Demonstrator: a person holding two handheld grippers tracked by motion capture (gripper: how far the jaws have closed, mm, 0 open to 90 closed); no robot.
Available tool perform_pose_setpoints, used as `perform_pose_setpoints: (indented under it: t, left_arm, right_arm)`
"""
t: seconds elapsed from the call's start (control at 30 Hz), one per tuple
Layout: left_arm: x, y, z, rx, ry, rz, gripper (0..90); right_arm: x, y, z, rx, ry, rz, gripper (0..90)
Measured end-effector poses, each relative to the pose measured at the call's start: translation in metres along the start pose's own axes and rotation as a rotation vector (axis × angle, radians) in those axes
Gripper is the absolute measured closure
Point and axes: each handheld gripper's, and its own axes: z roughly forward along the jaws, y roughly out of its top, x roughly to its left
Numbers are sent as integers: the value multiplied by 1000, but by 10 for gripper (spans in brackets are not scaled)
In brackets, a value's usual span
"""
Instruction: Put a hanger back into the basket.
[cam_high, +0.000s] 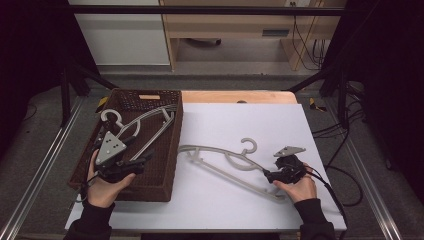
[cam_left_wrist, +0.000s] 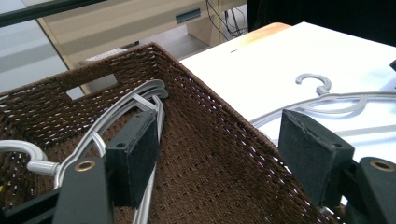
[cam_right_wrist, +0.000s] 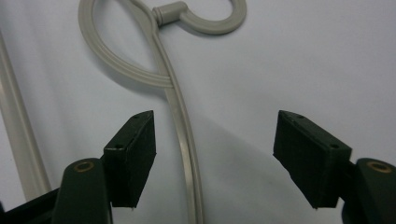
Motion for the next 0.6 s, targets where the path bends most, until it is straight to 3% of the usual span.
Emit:
perform_pose_setpoints:
  t: [0.17,0.4,0.47,0.6]
  left_arm:
    - [-1,-2,5,15,-13,-4,283]
    - [-1,-3,11,34,-6,-5,280]
    - [-1,-2,11,32,-7,-1,280]
    - [0,-1,13,33,-14,-7,281]
  right_arm:
    - [1,0,5,29,15,-12,363]
    - [2,0,14,94,40,-20,522]
    - [3,0,17,110,56,-33,572]
    - [1,3,18,126,112,-6,644]
